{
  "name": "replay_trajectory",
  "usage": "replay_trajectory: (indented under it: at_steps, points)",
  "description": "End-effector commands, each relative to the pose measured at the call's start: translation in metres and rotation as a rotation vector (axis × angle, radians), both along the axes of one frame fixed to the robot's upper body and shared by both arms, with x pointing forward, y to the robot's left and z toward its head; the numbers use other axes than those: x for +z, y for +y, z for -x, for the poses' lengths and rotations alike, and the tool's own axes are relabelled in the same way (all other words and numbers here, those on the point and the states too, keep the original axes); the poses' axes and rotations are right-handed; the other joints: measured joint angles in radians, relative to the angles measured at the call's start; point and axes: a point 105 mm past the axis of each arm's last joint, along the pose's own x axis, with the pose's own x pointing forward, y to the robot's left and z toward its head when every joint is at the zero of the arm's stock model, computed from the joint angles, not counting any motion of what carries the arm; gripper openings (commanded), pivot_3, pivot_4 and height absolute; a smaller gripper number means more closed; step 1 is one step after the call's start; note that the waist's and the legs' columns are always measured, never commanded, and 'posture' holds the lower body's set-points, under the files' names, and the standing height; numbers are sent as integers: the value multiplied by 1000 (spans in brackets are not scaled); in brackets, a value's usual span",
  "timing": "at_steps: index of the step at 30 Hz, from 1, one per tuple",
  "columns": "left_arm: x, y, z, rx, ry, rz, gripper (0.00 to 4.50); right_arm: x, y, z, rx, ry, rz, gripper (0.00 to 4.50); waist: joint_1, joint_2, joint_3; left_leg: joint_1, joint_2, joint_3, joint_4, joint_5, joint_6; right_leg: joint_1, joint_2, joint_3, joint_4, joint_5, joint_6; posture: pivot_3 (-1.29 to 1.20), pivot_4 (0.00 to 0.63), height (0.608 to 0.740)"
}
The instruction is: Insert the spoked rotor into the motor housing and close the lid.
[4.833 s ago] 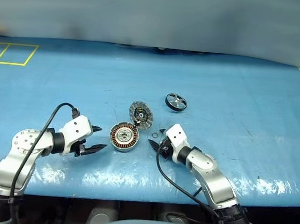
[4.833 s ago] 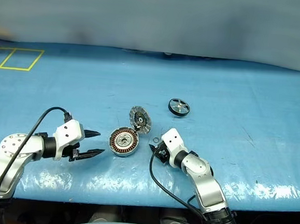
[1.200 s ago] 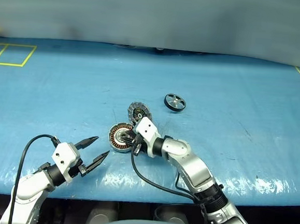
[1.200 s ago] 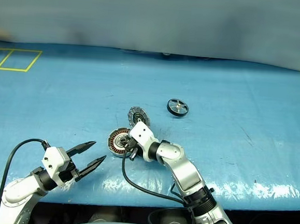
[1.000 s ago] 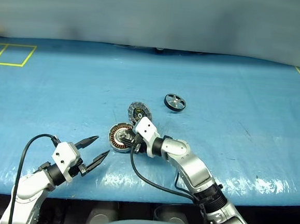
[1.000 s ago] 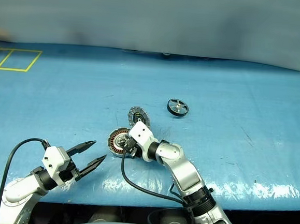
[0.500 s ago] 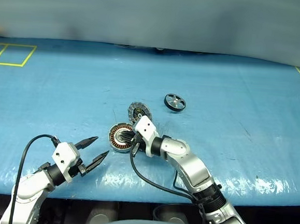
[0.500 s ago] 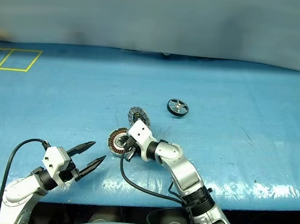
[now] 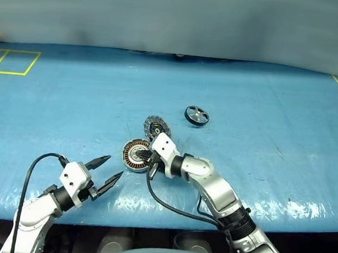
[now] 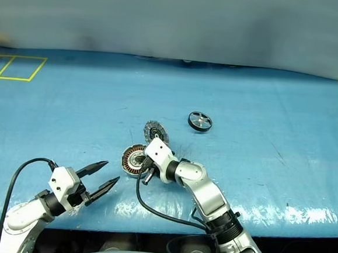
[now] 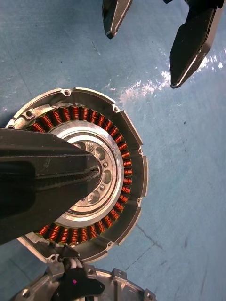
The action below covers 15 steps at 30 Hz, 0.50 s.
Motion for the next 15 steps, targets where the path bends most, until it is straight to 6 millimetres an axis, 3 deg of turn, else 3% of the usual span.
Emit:
replay_trajectory:
  at_steps: [1,15]
  points:
    - [1,1,1,4,-26,-7,3109,-11,1,4,14,-19,74,81,0,0,0,0,0,0,0,0,0,0,0,0,0,0,0,0,150,740]
    - [-11,8,3,13,-8,-8,3109,33,13,1,4,-58,-124,81,0,0,0,0,0,0,0,0,0,-1,0,0,0,0,0,0,150,740]
